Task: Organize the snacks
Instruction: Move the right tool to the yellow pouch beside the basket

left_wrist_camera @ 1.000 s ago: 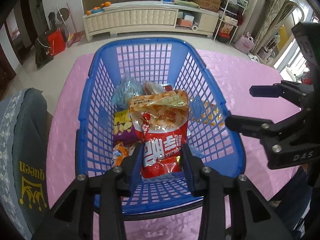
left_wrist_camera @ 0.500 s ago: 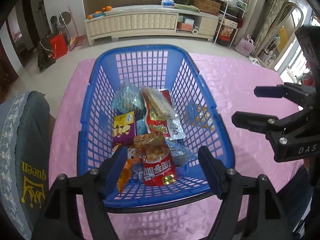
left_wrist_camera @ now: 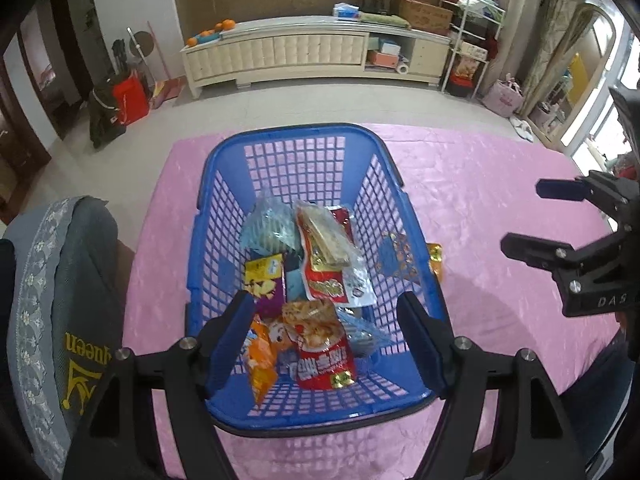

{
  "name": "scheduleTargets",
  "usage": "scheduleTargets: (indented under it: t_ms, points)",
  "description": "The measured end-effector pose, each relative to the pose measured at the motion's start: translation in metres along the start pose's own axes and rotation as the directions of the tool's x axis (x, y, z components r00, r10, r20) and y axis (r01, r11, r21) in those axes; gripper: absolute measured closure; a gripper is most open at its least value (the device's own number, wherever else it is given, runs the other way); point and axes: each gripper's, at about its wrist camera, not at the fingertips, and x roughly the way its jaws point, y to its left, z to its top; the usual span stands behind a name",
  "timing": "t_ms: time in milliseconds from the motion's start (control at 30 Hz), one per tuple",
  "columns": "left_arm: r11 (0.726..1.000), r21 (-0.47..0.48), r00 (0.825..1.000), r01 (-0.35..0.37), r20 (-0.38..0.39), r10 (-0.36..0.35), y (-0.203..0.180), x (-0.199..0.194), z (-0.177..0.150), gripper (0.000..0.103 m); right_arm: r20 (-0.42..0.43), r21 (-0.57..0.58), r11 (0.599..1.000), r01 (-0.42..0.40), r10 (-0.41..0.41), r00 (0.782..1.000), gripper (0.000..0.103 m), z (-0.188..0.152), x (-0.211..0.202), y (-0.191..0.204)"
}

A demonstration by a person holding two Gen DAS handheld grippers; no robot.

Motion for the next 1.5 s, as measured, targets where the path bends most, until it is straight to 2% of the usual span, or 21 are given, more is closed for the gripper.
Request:
scheduleTargets:
  t_ms: [233,400,567,633,767,933,1033,1200,1233,1267,1333,1367,1400,1500]
  points:
    - [1.0,0.004,0.999,-0.013,-0.044,0.013,0.002,0.015,0.014,0.031,-0.039,-0.071,0.997,0.028,-0.031,0.999,0.009,-0.003,0.021,-0.004]
    - [1.0,-0.004,0.998,-0.02,-0.062,0.02,0.006,0.034,0.014,0.031,-0.07,-0.103,0.994,-0.031,0.024,0.997,0.009,-0.009,0.047,-0.006]
    - [0.999,-0.003,0.994,-0.041,-0.099,0.04,0.006,0.057,0.012,0.031,-0.109,-0.184,0.98,-0.08,0.06,0.992,0.009,-0.013,0.077,0.0]
    - [0.999,-0.01,0.993,-0.037,-0.111,0.036,0.008,0.065,0.013,0.024,-0.12,-0.213,0.972,-0.097,0.072,0.99,0.009,-0.014,0.088,0.004]
    - [0.999,-0.026,0.99,-0.048,-0.131,0.044,0.012,0.078,0.016,0.018,-0.141,-0.263,0.959,-0.109,0.073,0.987,0.009,-0.015,0.107,0.009]
    - [0.997,-0.016,0.989,-0.077,-0.127,0.075,0.013,0.087,0.021,0.0,-0.166,-0.278,0.95,-0.14,0.096,0.981,0.009,-0.016,0.129,0.006]
    - [0.998,-0.033,0.988,-0.062,-0.141,0.056,0.015,0.091,0.021,0.0,-0.177,-0.277,0.948,-0.155,0.108,0.978,0.009,-0.011,0.141,0.002]
    - [0.997,-0.022,0.986,-0.075,-0.153,0.071,0.016,0.093,0.024,0.0,-0.196,-0.316,0.934,-0.166,0.107,0.975,0.009,-0.004,0.16,0.005]
    - [0.997,-0.024,0.985,-0.073,-0.156,0.069,0.016,0.093,0.026,0.0,-0.201,-0.328,0.929,-0.171,0.108,0.974,0.012,-0.003,0.163,0.006]
    - [0.997,-0.024,0.986,-0.069,-0.156,0.065,0.016,0.093,0.026,0.0,-0.209,-0.337,0.923,-0.185,0.119,0.971,0.022,-0.005,0.167,0.008]
    - [0.997,-0.018,0.985,-0.069,-0.158,0.066,0.019,0.096,0.027,0.0,-0.21,-0.338,0.918,-0.207,0.141,0.967,0.025,-0.004,0.169,0.01]
    - [0.997,-0.016,0.985,-0.071,-0.16,0.067,0.019,0.096,0.027,0.0,-0.213,-0.336,0.918,-0.209,0.142,0.967,0.029,-0.004,0.169,0.008]
    - [0.997,-0.015,0.985,-0.07,-0.161,0.067,0.018,0.097,0.027,0.0,-0.214,-0.341,0.916,-0.212,0.143,0.966,0.042,-0.004,0.167,0.009]
    - [0.997,-0.013,0.985,-0.075,-0.156,0.072,0.015,0.098,0.029,0.0,-0.209,-0.354,0.909,-0.22,0.152,0.966,0.057,-0.008,0.16,0.01]
